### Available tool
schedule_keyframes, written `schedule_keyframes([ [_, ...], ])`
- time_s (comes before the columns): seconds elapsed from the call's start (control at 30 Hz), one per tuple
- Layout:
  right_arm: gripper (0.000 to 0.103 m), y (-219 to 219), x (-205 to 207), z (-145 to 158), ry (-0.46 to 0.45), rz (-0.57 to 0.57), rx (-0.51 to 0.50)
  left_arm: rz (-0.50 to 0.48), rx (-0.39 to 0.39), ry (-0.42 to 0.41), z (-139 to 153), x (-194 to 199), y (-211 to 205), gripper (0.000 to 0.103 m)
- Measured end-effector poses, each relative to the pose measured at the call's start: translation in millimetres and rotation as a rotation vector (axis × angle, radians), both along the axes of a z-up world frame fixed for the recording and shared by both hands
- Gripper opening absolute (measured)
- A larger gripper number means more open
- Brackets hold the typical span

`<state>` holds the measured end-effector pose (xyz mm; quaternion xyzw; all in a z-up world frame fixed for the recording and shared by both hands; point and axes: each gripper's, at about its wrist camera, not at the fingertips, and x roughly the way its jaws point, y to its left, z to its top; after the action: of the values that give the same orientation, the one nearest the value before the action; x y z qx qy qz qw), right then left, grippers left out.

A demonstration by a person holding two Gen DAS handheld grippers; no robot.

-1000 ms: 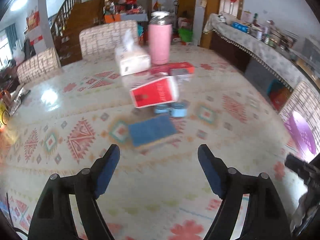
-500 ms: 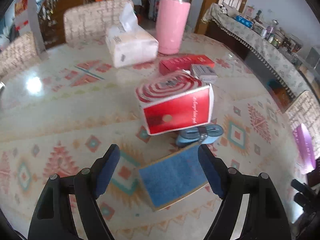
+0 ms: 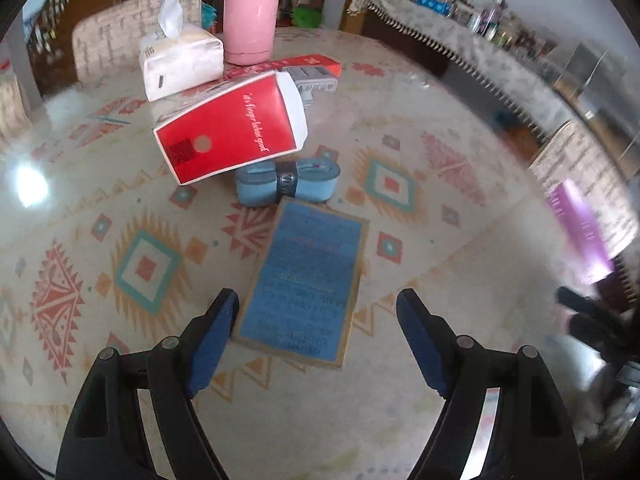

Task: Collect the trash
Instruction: 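Move both empty tools back over the table toward the blue booklet, then grasp the blue booklet with the left tool while the right grasps the light blue clip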

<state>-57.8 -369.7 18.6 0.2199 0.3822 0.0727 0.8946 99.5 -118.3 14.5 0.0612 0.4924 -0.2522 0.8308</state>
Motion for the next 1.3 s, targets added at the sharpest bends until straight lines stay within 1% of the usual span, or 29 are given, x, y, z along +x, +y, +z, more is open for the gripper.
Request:
schedule_keyframes([
  [0.1, 0.075, 0, -1, 0, -0.003, -0.001, -0.004, 0.055, 0.056, -0.031, -3, -3, -10, 0.08],
  [0.13, 0.075, 0, -1, 0, -0.001, 0.0, 0.0, 0.079, 0.073, -0.035, -4, -4, -12, 0.076],
  [0.17, 0.075, 0, -1, 0, 0.0, -0.001, -0.001, 0.114, 0.095, -0.049, -3, -6, -13, 0.061],
  [0.2, 0.075, 0, -2, 0, 0.001, -0.003, 0.0, 0.128, 0.094, -0.048, -2, -8, -12, 0.054],
  [0.3, 0.075, 0, -3, 1, 0.002, -0.001, 0.001, 0.179, 0.038, -0.031, 4, -17, -1, 0.053],
  [0.37, 0.076, 1, -1, 1, 0.016, 0.009, 0.0, 0.208, 0.012, -0.047, 8, -27, 10, 0.053],
  [0.47, 0.079, 5, 5, 0, 0.057, 0.04, 0.02, 0.236, -0.002, -0.102, 17, -42, 27, 0.053],
  [0.57, 0.079, 16, 19, 3, 0.094, 0.096, 0.045, 0.254, -0.03, -0.122, 24, -42, 42, 0.053],
  [0.63, 0.079, 31, 33, 12, 0.091, 0.128, -0.003, 0.274, -0.057, -0.121, 25, -39, 52, 0.053],
  [0.73, 0.081, 61, 60, 22, 0.073, 0.192, -0.101, 0.312, -0.091, -0.117, 26, -39, 68, 0.053],
  [0.83, 0.082, 89, 100, 26, 0.071, 0.249, -0.162, 0.36, -0.089, -0.132, 26, -37, 82, 0.053],
  [0.93, 0.082, 114, 145, 27, 0.047, 0.28, -0.232, 0.394, -0.135, -0.111, 26, -31, 98, 0.053],
  [1.03, 0.082, 133, 181, 21, 0.056, 0.308, -0.306, 0.404, -0.162, -0.093, 25, -27, 103, 0.053],
  [1.07, 0.082, 141, 195, 18, 0.059, 0.325, -0.334, 0.404, -0.16, -0.093, 25, -27, 103, 0.053],
  [1.17, 0.082, 154, 218, 11, 0.053, 0.347, -0.389, 0.391, -0.141, -0.101, 26, -27, 98, 0.053],
  [1.27, 0.081, 162, 234, 5, 0.05, 0.351, -0.401, 0.376, -0.142, -0.09, 25, -27, 93, 0.053],
  [1.3, 0.08, 165, 238, 3, 0.052, 0.356, -0.402, 0.373, -0.14, -0.086, 23, -26, 93, 0.053],
])
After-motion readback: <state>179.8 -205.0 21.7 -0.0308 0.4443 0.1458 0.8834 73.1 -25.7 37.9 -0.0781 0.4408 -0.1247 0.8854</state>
